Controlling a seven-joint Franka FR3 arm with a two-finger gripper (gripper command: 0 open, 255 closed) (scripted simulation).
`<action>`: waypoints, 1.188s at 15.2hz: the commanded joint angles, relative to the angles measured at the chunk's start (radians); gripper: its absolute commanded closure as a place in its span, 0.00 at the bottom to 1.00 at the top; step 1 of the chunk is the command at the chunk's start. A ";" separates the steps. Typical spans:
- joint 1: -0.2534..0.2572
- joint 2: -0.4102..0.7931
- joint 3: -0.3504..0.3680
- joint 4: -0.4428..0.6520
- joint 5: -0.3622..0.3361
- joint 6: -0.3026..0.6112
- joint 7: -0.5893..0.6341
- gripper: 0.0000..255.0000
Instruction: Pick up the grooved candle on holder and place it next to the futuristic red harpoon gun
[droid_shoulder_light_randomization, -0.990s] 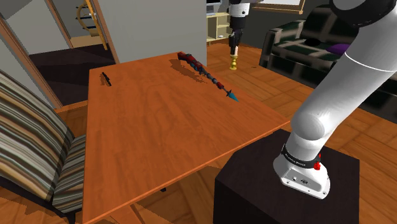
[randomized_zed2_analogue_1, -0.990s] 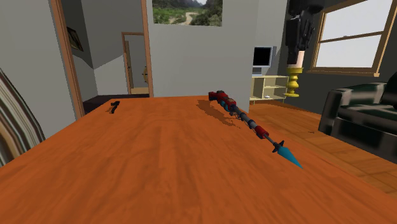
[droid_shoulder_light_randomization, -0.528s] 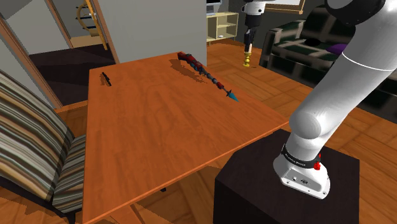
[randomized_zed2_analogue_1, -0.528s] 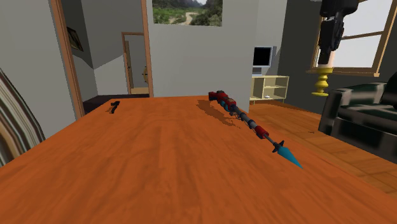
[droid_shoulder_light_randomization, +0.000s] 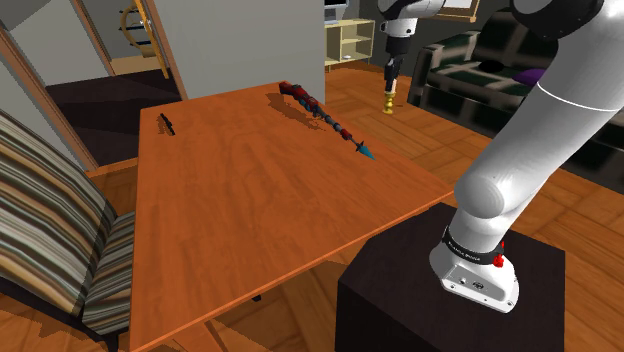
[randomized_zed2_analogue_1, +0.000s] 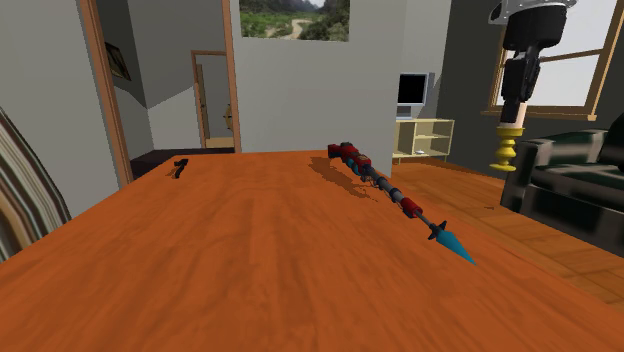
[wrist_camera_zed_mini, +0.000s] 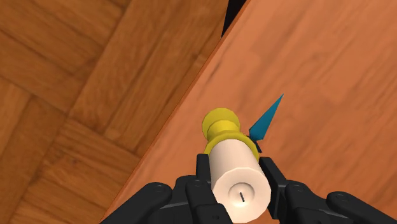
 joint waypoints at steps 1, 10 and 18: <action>-0.001 0.004 -0.002 -0.024 0.001 0.028 -0.003 1.00; -0.003 0.026 -0.007 -0.123 0.007 0.148 -0.011 1.00; -0.003 0.061 -0.013 -0.197 0.019 0.255 -0.023 1.00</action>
